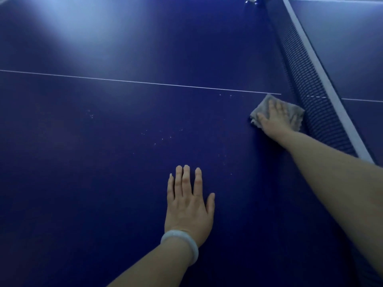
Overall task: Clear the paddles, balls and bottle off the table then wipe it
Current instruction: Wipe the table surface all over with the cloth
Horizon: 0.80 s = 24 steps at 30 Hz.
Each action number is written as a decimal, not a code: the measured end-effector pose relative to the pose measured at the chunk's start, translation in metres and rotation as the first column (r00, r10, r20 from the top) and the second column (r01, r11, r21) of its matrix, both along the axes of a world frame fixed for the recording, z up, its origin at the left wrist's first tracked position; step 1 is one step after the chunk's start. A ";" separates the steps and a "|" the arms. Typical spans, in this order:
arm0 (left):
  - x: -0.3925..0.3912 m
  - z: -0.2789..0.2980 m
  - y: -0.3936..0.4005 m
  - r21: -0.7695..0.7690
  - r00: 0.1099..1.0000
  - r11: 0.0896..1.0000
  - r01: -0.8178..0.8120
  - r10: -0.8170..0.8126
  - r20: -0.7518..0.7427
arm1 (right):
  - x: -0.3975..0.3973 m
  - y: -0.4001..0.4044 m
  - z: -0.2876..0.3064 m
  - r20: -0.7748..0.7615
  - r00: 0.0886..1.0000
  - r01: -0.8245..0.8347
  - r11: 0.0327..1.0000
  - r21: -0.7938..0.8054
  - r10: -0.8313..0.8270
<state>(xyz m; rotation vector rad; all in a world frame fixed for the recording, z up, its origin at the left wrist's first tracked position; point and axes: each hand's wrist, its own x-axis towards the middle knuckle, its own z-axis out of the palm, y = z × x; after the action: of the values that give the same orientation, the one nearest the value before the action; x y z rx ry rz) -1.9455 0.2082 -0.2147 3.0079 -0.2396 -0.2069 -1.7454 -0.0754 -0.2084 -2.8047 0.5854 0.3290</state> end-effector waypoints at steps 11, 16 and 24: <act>0.000 0.000 -0.001 -0.027 1.000 1.000 -0.007 0.008 0.022 | 0.015 0.138 0.002 0.038 0.788 -0.614 0.789 -0.030 0.614; -0.001 -0.001 -0.001 -0.038 0.999 0.999 -0.009 0.010 0.046 | -0.017 0.036 0.001 0.020 0.969 -0.246 0.968 -0.053 0.247; -0.003 0.002 -0.002 -0.006 0.999 1.000 -0.009 0.009 0.050 | -0.054 0.135 0.003 0.068 0.954 -0.293 0.956 -0.018 0.294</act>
<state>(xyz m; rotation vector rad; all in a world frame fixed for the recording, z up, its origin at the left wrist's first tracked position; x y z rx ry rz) -1.9480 0.2066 -0.2131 3.0103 -0.2307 -0.1298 -1.7992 0.0601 -0.2056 -2.8963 0.1519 0.2834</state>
